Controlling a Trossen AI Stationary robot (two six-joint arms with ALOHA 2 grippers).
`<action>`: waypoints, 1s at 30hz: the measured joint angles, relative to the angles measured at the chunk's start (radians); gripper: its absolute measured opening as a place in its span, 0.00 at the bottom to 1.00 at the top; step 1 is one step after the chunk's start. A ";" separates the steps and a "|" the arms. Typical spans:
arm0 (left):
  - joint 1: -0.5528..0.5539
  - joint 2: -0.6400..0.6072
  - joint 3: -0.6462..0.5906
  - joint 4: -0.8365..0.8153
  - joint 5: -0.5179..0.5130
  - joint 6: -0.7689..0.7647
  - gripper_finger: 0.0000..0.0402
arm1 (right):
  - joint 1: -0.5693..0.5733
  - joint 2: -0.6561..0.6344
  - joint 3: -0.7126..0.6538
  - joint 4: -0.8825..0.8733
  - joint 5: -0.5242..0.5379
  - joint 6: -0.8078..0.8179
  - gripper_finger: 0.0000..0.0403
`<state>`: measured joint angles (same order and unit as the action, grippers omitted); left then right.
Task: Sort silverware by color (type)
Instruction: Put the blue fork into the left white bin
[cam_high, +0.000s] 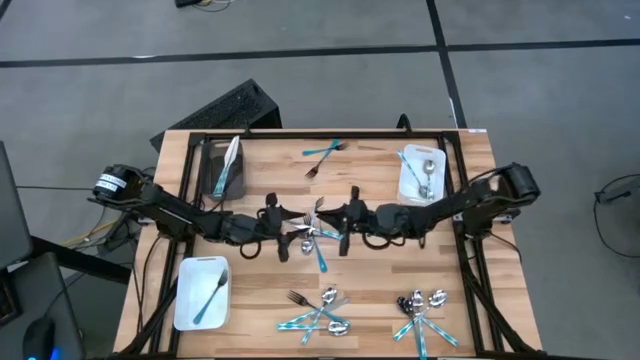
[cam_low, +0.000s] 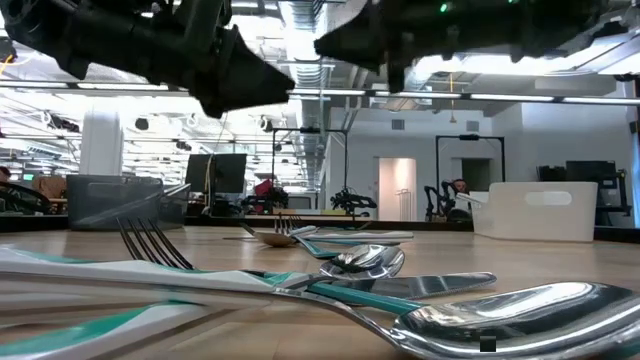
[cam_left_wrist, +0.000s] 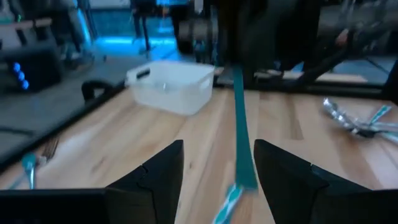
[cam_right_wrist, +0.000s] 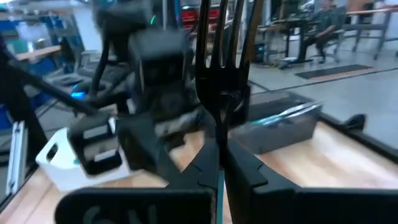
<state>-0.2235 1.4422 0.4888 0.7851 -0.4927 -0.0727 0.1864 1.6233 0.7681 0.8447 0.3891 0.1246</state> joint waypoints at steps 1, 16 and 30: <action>0.000 0.000 0.000 0.023 0.011 0.020 0.45 | 0.000 0.026 0.006 0.013 -0.016 0.001 0.08; 0.000 0.000 0.000 0.039 0.203 0.032 0.25 | 0.015 0.116 0.098 0.031 -0.173 -0.059 0.09; -0.069 -0.025 0.001 -0.076 0.085 -0.182 0.01 | 0.014 0.072 0.103 -0.043 -0.268 -0.043 0.24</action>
<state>-0.2923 1.4174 0.4900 0.7094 -0.4081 -0.2550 0.2005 1.6957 0.8715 0.8020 0.1207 0.0818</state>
